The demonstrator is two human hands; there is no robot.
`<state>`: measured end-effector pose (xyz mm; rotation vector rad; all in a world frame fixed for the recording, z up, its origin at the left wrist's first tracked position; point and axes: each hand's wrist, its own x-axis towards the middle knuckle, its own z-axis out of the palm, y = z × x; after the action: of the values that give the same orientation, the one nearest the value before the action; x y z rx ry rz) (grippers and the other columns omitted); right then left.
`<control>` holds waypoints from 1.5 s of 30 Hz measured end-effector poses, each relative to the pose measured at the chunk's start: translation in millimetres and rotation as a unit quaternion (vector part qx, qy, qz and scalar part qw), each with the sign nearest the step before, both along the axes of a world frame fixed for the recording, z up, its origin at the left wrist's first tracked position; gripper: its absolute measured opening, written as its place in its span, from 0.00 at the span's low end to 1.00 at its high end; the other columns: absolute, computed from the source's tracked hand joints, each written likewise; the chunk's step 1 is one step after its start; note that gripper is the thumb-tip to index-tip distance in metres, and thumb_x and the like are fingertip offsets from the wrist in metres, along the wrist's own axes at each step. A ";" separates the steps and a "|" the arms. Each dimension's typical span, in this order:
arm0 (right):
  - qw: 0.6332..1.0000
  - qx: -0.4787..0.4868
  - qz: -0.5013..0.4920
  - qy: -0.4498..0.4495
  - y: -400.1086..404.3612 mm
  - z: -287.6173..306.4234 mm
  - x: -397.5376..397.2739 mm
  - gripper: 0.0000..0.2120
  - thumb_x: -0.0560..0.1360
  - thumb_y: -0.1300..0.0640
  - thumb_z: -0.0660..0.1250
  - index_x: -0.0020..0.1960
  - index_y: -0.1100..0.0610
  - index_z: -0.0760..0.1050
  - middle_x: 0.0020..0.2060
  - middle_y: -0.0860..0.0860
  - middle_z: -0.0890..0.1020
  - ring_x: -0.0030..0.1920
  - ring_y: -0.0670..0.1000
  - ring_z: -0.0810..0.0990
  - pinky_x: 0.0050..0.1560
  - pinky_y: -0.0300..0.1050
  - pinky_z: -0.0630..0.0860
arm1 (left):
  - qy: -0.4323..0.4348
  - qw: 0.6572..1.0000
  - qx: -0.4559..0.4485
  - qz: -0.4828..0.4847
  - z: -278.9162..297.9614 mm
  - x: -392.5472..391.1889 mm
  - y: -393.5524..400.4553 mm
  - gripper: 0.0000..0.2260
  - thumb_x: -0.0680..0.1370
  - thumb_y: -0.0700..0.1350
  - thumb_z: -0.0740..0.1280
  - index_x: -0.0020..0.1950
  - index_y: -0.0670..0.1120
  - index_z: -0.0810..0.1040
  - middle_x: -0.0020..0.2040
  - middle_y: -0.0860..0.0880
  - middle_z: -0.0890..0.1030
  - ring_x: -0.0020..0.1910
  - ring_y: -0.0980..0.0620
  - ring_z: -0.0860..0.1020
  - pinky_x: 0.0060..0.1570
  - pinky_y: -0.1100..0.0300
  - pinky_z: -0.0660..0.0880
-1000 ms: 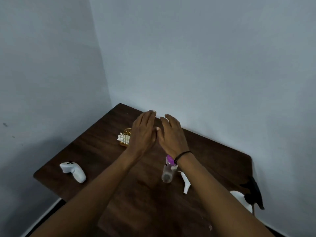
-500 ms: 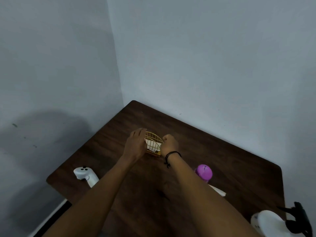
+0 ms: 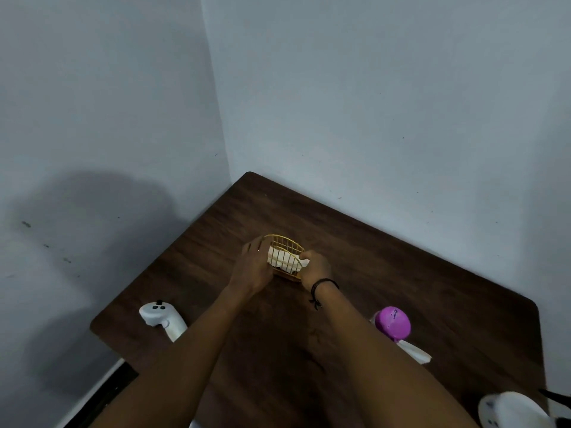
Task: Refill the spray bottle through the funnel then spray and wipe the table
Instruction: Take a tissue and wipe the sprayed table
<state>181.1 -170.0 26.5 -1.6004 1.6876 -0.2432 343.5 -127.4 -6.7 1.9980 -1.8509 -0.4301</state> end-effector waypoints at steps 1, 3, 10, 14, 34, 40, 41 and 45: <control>1.000 0.003 -0.001 -0.001 -1.7 -0.4 0.1 0.22 0.77 0.69 0.63 0.69 0.56 0.74 0.69 0.56 0.73 0.68 0.57 0.72 0.66 0.49 0.73 | 0.004 1.000 0.001 0.000 0.2 0.0 -0.5 0.30 0.76 0.43 0.70 0.76 0.45 0.63 0.74 0.43 0.68 0.72 0.42 0.66 0.69 0.48 0.69; 1.000 0.015 -0.001 -0.002 -3.3 -1.1 0.0 0.22 0.77 0.69 0.63 0.70 0.56 0.73 0.69 0.56 0.73 0.68 0.57 0.72 0.66 0.49 0.73 | 0.013 1.000 0.009 0.009 0.7 -0.4 -1.2 0.30 0.76 0.42 0.69 0.77 0.45 0.62 0.75 0.43 0.67 0.73 0.42 0.64 0.69 0.48 0.68; 0.998 -0.019 -0.048 -0.042 -4.4 0.7 1.8 0.15 0.80 0.65 0.60 0.64 0.59 0.78 0.61 0.54 0.81 0.59 0.53 0.78 0.57 0.43 0.75 | 0.019 1.000 0.011 0.011 1.8 0.3 -4.0 0.30 0.76 0.40 0.68 0.76 0.45 0.63 0.74 0.43 0.67 0.73 0.42 0.64 0.69 0.48 0.69; 0.973 -0.044 -0.160 -0.160 -3.4 12.6 4.3 0.12 0.78 0.66 0.63 0.57 0.57 0.80 0.48 0.50 0.82 0.39 0.39 0.77 0.33 0.28 0.69 | 0.024 0.999 0.017 0.017 1.0 1.0 -4.7 0.30 0.76 0.41 0.69 0.76 0.46 0.63 0.74 0.44 0.68 0.72 0.43 0.65 0.68 0.48 0.70; 0.867 -0.242 -0.244 -0.361 19.9 73.3 -4.8 0.11 0.75 0.67 0.68 0.47 0.51 0.81 0.49 0.51 0.85 0.53 0.49 0.83 0.53 0.43 0.81 | 0.059 0.990 -0.125 -0.012 47.6 -30.7 -4.5 0.27 0.76 0.59 0.69 0.70 0.46 0.71 0.69 0.46 0.75 0.68 0.47 0.71 0.63 0.45 0.73; 0.842 -0.244 -0.243 -0.415 31.2 101.7 -30.0 0.13 0.75 0.65 0.70 0.43 0.46 0.81 0.46 0.52 0.85 0.49 0.52 0.84 0.46 0.50 0.83 | 0.096 0.973 -0.206 -0.039 77.5 -59.1 1.9 0.29 0.73 0.62 0.68 0.67 0.45 0.75 0.63 0.47 0.79 0.61 0.48 0.77 0.59 0.50 0.75; 0.840 -0.248 -0.241 -0.419 33.3 107.6 -36.1 0.14 0.74 0.65 0.70 0.43 0.45 0.81 0.45 0.51 0.85 0.49 0.52 0.84 0.49 0.55 0.82 | 0.104 0.967 -0.227 -0.047 85.0 -65.1 3.4 0.27 0.74 0.59 0.69 0.66 0.44 0.76 0.61 0.46 0.81 0.59 0.49 0.78 0.57 0.52 0.76; 0.830 -0.259 -0.242 -0.431 47.5 132.4 -69.4 0.18 0.72 0.72 0.67 0.44 0.48 0.79 0.44 0.52 0.84 0.47 0.50 0.82 0.50 0.57 0.80 | 0.105 0.939 -0.322 -0.062 106.6 -87.9 8.7 0.12 0.77 0.41 0.68 0.59 0.40 0.81 0.52 0.44 0.84 0.50 0.47 0.81 0.50 0.53 0.78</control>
<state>111.8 -122.5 158.9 -1.0556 1.2776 -1.5443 255.6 -118.7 100.0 1.3481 -1.6969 -0.0428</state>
